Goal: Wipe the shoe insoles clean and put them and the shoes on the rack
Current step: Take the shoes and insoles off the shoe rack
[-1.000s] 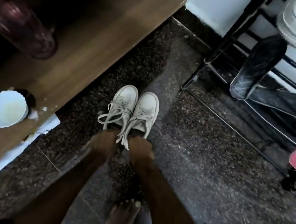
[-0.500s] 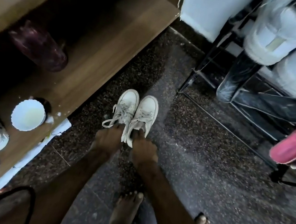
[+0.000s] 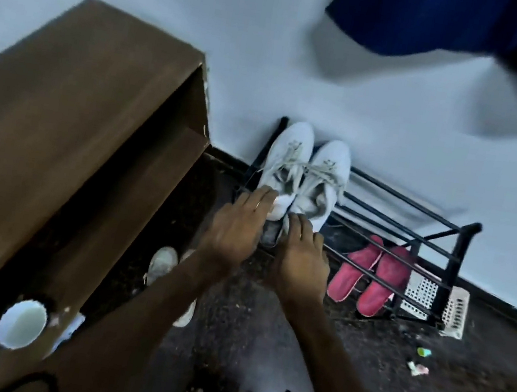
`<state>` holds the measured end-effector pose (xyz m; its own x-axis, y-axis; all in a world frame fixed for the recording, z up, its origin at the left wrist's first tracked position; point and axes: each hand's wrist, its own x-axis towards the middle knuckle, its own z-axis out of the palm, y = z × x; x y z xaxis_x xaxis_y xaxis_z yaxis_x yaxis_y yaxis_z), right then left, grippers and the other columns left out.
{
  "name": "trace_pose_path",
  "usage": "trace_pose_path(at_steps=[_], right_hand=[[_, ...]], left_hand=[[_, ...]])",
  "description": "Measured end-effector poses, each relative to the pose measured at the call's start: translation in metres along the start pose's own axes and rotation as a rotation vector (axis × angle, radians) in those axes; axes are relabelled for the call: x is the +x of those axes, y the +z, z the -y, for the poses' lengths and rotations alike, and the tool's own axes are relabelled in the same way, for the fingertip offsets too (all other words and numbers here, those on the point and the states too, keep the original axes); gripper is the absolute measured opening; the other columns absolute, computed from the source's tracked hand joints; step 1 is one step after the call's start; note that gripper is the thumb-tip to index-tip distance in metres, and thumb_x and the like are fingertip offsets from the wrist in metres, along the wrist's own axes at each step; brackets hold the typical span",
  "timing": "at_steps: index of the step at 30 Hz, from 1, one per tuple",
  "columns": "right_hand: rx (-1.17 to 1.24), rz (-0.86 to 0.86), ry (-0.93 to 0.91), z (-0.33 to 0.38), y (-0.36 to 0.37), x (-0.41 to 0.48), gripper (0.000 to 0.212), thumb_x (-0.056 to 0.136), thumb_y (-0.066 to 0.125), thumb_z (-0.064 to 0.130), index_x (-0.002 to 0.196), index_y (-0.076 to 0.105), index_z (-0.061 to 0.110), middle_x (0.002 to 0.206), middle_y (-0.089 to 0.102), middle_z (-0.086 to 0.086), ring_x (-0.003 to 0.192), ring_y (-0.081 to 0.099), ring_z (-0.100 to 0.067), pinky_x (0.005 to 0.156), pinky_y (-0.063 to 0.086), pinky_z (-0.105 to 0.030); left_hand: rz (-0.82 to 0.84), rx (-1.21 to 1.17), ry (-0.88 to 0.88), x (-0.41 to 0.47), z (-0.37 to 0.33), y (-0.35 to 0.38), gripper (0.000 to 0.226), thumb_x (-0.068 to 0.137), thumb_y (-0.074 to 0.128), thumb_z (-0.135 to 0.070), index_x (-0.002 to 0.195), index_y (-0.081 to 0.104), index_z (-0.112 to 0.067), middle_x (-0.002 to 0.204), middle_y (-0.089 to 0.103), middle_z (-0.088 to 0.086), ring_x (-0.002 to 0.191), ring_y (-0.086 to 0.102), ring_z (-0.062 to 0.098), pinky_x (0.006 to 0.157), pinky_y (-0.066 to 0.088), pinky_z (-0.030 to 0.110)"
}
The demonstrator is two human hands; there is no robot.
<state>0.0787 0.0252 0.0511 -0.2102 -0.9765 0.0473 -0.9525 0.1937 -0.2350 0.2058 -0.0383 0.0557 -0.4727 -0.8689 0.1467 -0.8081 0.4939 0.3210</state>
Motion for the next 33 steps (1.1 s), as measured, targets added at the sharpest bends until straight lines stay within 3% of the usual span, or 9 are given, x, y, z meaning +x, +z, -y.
trace_pose_path(at_steps=[4, 7, 12, 15, 20, 24, 27, 31, 33], right_hand=[[0.0, 0.095, 0.035, -0.024, -0.018, 0.024, 0.054, 0.092, 0.053, 0.018, 0.143, 0.036, 0.015, 0.144, 0.04, -0.006, 0.111, 0.056, -0.033, 0.07, 0.055, -0.043], [-0.037, 0.224, 0.038, -0.043, -0.011, 0.042, 0.051, 0.094, 0.054, 0.019, 0.141, 0.034, 0.015, 0.146, 0.037, -0.006, 0.107, 0.061, -0.037, 0.073, 0.051, -0.044], [-0.092, 0.303, -0.062, -0.057, 0.004, 0.071, 0.05, 0.092, 0.061, 0.019, 0.136, 0.039, 0.014, 0.144, 0.034, -0.012, 0.099, 0.064, -0.04, 0.065, 0.039, -0.04], [-0.078, 0.376, -0.139, -0.065, 0.015, 0.082, 0.061, 0.091, 0.063, 0.028, 0.143, 0.032, 0.017, 0.143, 0.037, -0.013, 0.104, 0.061, -0.04, 0.072, 0.046, -0.041], [0.09, 0.462, -0.042, -0.076, 0.032, 0.093, 0.041, 0.093, 0.058, 0.034, 0.13, 0.051, 0.018, 0.124, 0.059, -0.013, 0.111, 0.059, -0.035, 0.085, 0.047, -0.039], [-0.016, 0.402, -0.166, -0.076, 0.032, 0.091, 0.028, 0.095, 0.053, 0.027, 0.117, 0.056, 0.011, 0.113, 0.062, -0.013, 0.101, 0.063, -0.036, 0.077, 0.049, -0.039], [-0.075, 0.34, -0.253, -0.079, 0.032, 0.077, 0.033, 0.09, 0.052, 0.019, 0.123, 0.056, 0.015, 0.117, 0.063, -0.007, 0.094, 0.066, -0.036, 0.069, 0.049, -0.039], [-0.137, 0.274, -0.399, -0.065, 0.027, 0.045, 0.033, 0.071, 0.07, 0.014, 0.104, 0.072, 0.015, 0.093, 0.071, -0.006, 0.049, 0.064, -0.032, 0.038, 0.034, -0.028], [-0.154, 0.173, -0.444, -0.056, 0.027, 0.032, 0.029, 0.063, 0.063, 0.019, 0.089, 0.076, 0.02, 0.077, 0.069, 0.001, 0.035, 0.055, -0.022, 0.034, 0.021, -0.02]], left_hand=[[0.216, 0.167, -0.026, 0.035, -0.009, 0.012, 0.062, 0.093, 0.053, -0.017, 0.15, 0.03, -0.023, 0.156, 0.03, -0.005, 0.124, 0.047, 0.024, 0.081, 0.052, 0.04], [0.316, 0.193, -0.087, 0.05, -0.008, 0.034, 0.065, 0.09, 0.061, -0.019, 0.147, 0.03, -0.021, 0.147, 0.04, 0.001, 0.12, 0.054, 0.028, 0.087, 0.052, 0.044], [0.275, 0.196, -0.232, 0.069, -0.006, 0.057, 0.068, 0.08, 0.075, -0.025, 0.138, 0.041, -0.015, 0.122, 0.06, 0.006, 0.096, 0.068, 0.029, 0.071, 0.052, 0.037], [0.209, 0.225, -0.142, 0.071, -0.001, 0.074, 0.049, 0.063, 0.085, -0.022, 0.107, 0.065, -0.011, 0.092, 0.066, 0.008, 0.064, 0.067, 0.029, 0.049, 0.051, 0.032], [0.23, 0.117, -0.257, 0.088, 0.004, 0.082, 0.036, 0.081, 0.073, -0.022, 0.112, 0.058, -0.014, 0.11, 0.067, 0.008, 0.099, 0.066, 0.037, 0.075, 0.049, 0.042], [0.114, 0.213, -0.255, 0.067, 0.005, 0.079, 0.032, 0.087, 0.066, -0.02, 0.118, 0.059, -0.022, 0.101, 0.069, 0.001, 0.078, 0.071, 0.028, 0.056, 0.044, 0.032], [-0.007, 0.215, -0.29, 0.037, -0.002, 0.064, 0.029, 0.075, 0.069, -0.006, 0.1, 0.067, -0.021, 0.081, 0.067, 0.0, 0.052, 0.064, 0.028, 0.041, 0.03, 0.025], [-0.131, 0.134, -0.37, -0.002, -0.019, 0.033, 0.018, 0.073, 0.044, -0.015, 0.079, 0.061, -0.019, 0.08, 0.063, 0.002, 0.054, 0.061, 0.032, 0.041, 0.027, 0.026], [-0.192, 0.115, -0.396, -0.02, -0.025, 0.021, 0.026, 0.074, 0.039, -0.024, 0.077, 0.064, -0.019, 0.079, 0.064, 0.002, 0.054, 0.061, 0.032, 0.039, 0.03, 0.028]])
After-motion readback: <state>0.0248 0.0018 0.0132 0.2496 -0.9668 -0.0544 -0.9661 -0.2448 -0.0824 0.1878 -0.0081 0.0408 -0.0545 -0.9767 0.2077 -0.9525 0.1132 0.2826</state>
